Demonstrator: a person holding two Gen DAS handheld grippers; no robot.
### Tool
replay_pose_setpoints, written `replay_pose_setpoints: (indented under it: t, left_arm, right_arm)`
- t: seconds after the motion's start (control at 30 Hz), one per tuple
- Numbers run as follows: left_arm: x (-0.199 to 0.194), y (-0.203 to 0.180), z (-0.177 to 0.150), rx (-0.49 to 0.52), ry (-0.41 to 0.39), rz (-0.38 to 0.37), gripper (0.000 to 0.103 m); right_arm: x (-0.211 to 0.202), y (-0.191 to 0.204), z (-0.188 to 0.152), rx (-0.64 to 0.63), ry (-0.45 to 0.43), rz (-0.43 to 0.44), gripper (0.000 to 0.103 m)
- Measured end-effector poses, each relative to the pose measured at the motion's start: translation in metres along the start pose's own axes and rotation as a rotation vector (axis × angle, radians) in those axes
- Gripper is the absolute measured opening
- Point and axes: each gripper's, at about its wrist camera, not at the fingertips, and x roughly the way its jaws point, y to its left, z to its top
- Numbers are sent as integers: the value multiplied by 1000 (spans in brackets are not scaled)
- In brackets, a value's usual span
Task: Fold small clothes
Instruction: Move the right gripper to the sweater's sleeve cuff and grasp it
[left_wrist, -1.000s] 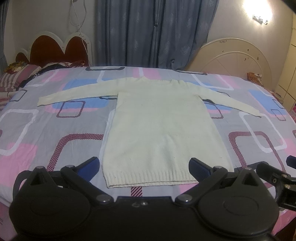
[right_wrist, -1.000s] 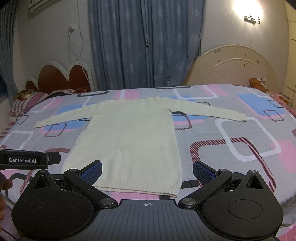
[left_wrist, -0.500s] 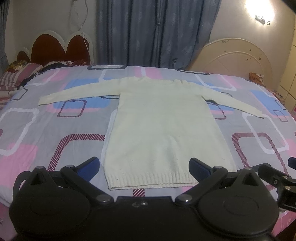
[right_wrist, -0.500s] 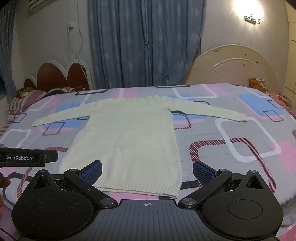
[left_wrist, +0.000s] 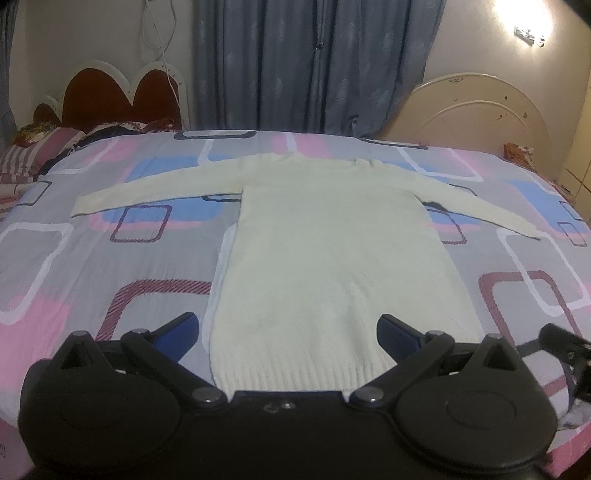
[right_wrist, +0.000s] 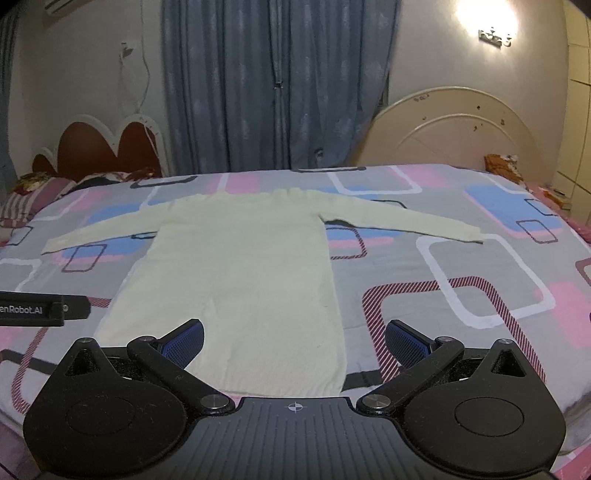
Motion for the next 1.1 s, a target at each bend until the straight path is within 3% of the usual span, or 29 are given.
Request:
replay_pose_setpoints:
  t: [0.27, 0.63, 1.1]
  left_arm:
    - [39, -6, 21, 17, 4, 4, 103]
    - [106, -21, 62, 8, 10, -33, 103]
    - [204, -42, 110, -28, 38, 32, 102]
  right_arm:
    - [35, -16, 21, 32, -21, -9, 103]
    - [115, -52, 59, 5, -29, -55, 103]
    - [230, -138, 106, 64, 68, -116, 100]
